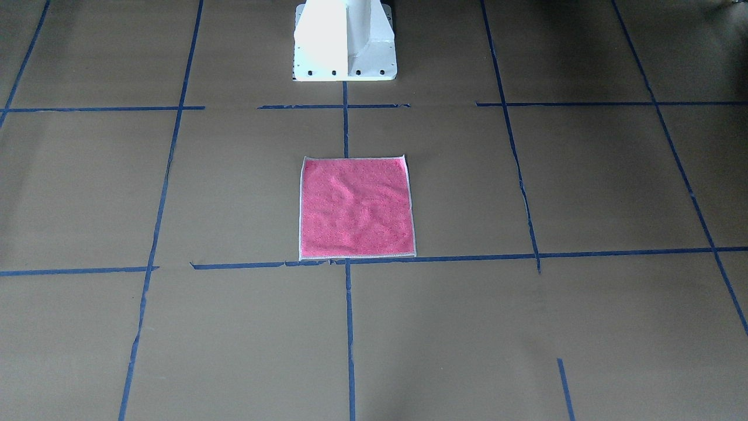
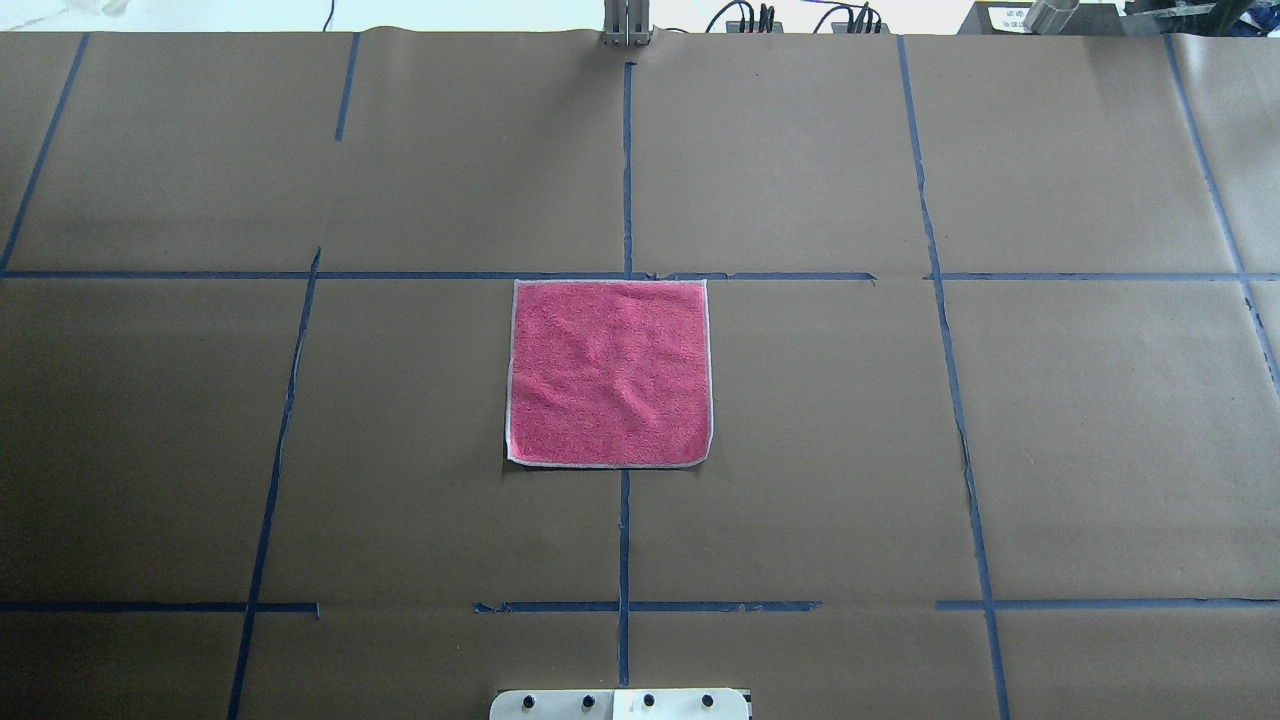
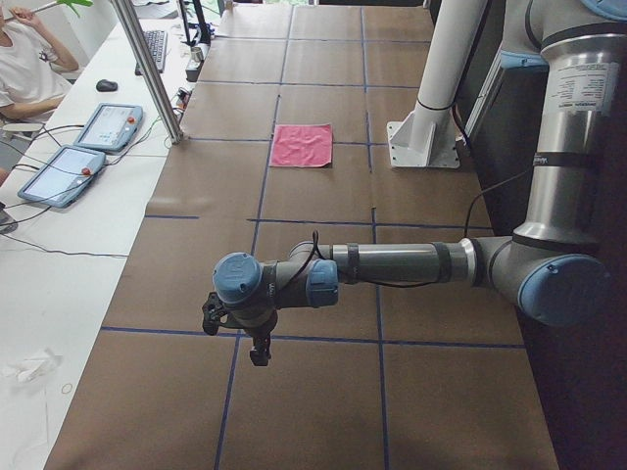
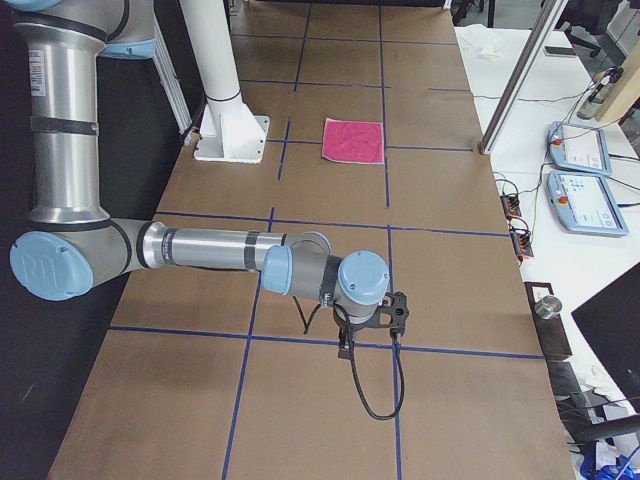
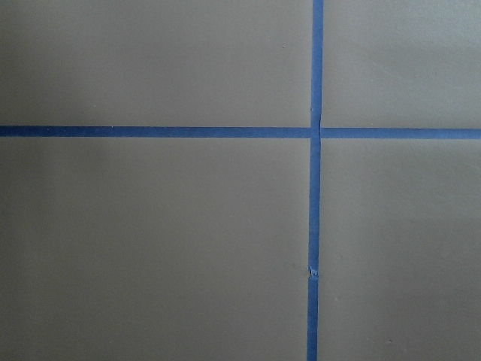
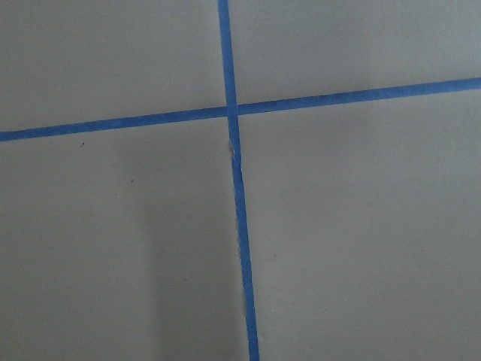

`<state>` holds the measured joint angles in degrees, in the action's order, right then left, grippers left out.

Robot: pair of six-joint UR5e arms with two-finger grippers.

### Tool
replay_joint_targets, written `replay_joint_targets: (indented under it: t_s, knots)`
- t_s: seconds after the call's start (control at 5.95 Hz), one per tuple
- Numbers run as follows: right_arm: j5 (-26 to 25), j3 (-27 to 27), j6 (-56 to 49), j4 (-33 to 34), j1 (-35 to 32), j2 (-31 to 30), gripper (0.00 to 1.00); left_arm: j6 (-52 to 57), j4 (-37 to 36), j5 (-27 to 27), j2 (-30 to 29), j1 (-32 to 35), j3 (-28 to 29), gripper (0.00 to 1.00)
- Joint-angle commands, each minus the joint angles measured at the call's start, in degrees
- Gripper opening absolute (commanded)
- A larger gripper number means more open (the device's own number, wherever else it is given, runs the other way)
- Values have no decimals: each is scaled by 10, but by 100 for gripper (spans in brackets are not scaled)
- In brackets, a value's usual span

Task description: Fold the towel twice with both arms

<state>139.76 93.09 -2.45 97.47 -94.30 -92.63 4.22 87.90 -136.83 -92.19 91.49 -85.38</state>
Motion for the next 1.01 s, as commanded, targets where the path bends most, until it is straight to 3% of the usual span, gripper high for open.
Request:
replay_joint_targets:
  t_s: [0.0, 0.84]
  knots:
    - [-1, 1, 5, -4, 0, 2, 100, 0, 3, -1, -1, 0, 4, 100]
    - [-1, 2, 8, -5, 2, 4, 100, 0, 7, -5, -2, -1, -3, 100]
